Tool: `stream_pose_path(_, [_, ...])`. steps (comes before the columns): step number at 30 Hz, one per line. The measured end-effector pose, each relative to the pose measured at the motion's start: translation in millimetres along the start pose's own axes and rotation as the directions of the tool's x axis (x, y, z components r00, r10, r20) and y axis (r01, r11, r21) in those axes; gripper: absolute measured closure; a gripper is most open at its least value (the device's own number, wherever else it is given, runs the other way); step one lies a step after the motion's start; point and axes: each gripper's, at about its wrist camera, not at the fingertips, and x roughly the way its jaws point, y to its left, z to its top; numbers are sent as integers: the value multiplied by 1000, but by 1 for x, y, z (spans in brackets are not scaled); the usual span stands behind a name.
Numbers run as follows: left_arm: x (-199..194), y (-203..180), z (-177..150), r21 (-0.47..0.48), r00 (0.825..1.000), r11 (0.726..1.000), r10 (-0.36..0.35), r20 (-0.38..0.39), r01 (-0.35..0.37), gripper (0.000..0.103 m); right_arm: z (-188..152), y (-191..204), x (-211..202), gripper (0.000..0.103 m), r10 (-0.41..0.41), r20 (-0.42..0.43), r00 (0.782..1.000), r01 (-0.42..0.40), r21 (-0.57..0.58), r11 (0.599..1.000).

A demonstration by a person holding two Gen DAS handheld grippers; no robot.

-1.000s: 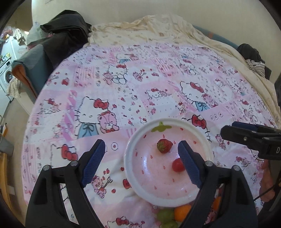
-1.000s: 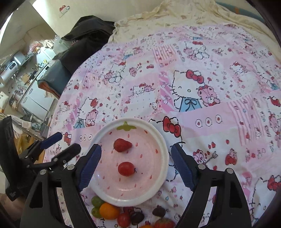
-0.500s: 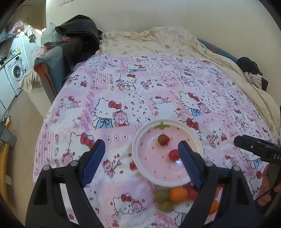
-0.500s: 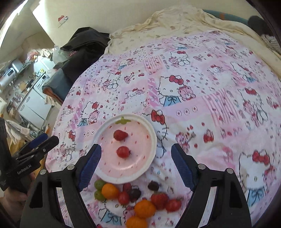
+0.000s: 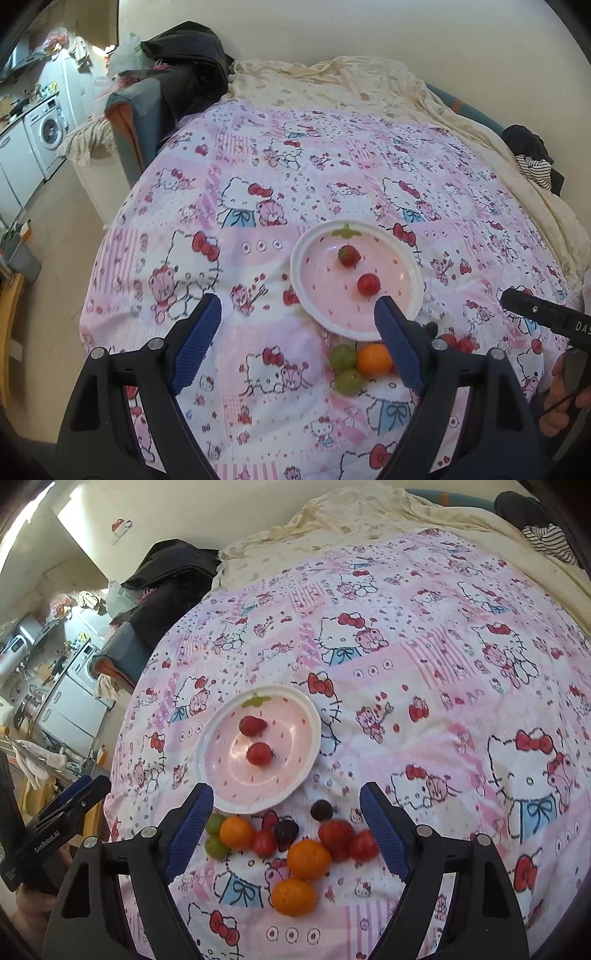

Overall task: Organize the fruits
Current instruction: 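Lift both tools away from the plate back toward the fruit row, then grasp the green lime with the left tool while the right tool grasps a tomato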

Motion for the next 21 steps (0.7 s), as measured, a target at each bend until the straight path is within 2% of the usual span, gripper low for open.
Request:
stream_pose_path(6, [2,9,-10,-49,1000,999,2,-27,-4,20,-7,-3,1,19,-30,-9,1000,31,24,999])
stream_pose_path(12, [25,4,-23,-56,988,998,-40,-147,32,20,-8,-9,15,19,-38,-52,998,42,81,996])
stream_pose_path(17, [57,-11,-45,-29,959,998,-69,-273,63,24,-9,-13,20,19,-54,-72,996,61,91,994])
stream_pose_path(19, [74,-24,-58,18,937,995,-86,-338,98,33,-9,-15,21,19,-57,-77,995,65,97,993])
stream_pose_path(21, [86,-36,-69,59,923,992,-78,-376,108,39,-9,-18,21,19,-62,-80,995,69,99,993])
